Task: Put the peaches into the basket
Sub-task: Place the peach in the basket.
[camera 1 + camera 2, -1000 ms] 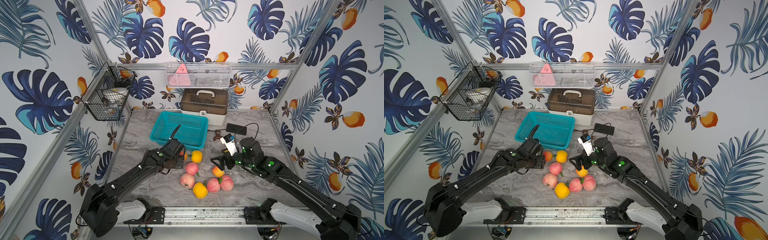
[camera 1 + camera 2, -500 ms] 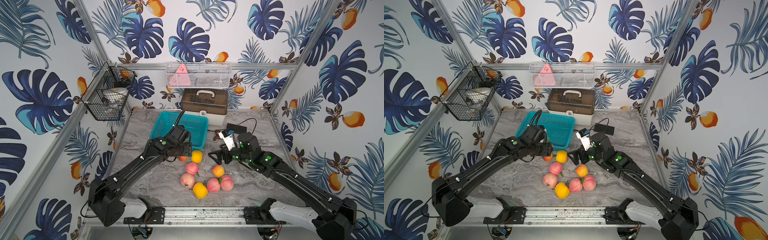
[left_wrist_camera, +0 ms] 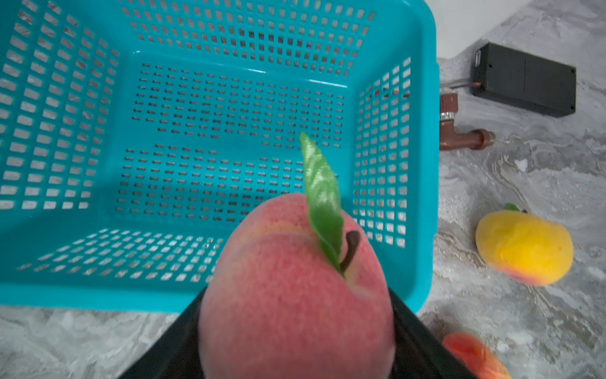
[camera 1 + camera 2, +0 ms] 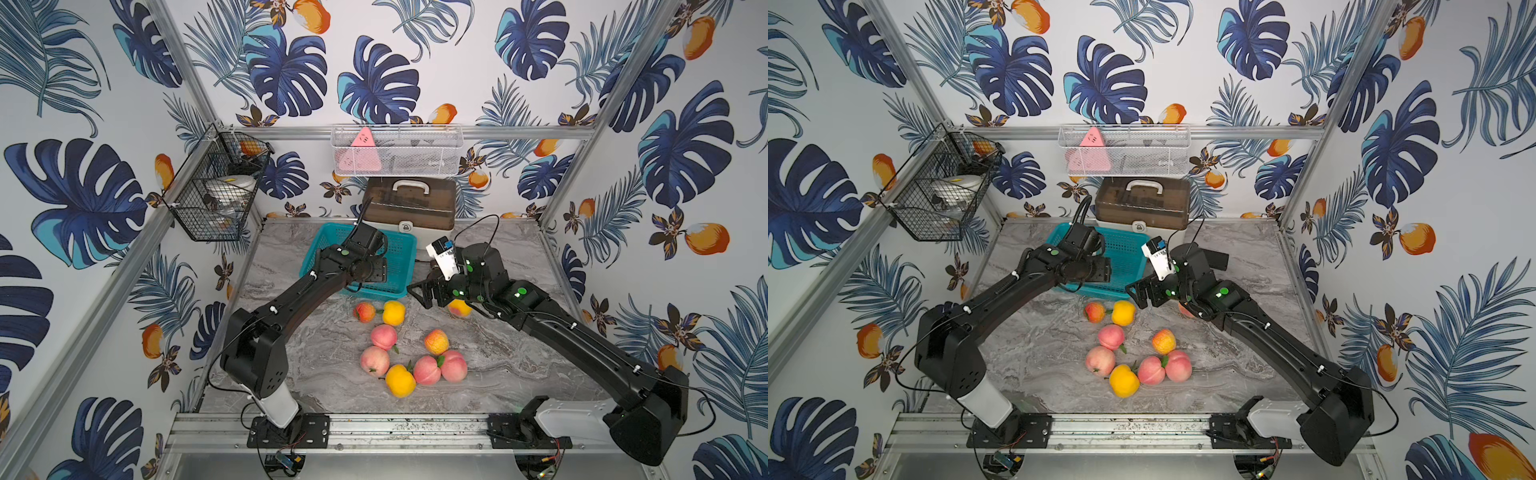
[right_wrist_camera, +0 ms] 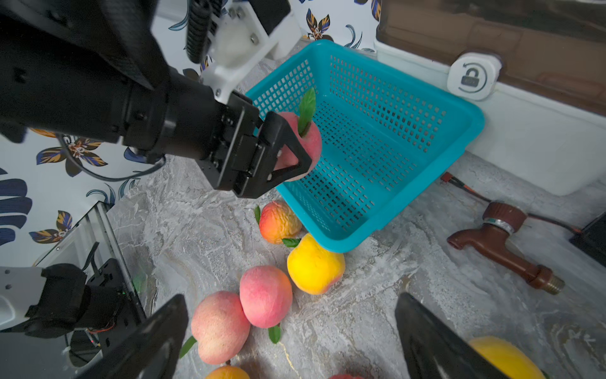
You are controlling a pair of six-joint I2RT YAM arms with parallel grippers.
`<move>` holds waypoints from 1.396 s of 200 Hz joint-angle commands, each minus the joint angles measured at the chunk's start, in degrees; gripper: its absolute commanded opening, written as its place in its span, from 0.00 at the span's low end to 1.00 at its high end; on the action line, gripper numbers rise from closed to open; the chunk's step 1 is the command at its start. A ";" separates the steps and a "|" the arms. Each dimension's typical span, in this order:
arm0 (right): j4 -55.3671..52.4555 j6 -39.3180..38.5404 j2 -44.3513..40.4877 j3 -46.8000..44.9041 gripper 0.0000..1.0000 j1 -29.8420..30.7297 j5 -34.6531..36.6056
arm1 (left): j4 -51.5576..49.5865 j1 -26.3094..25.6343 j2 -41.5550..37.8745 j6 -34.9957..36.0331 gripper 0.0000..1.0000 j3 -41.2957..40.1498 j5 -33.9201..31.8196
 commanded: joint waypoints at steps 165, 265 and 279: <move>5.33 -0.22 20.12 14.95 1.00 -3.68 -8.81 | 1.73 10.83 24.13 5.28 0.72 21.98 -8.77; 4.12 -0.63 22.79 16.25 1.00 -3.94 -7.09 | 6.90 11.85 27.48 6.58 0.72 18.94 -17.40; 4.78 -0.53 22.48 15.67 1.00 -4.03 -7.11 | 6.62 11.86 28.35 7.10 0.72 19.60 -18.21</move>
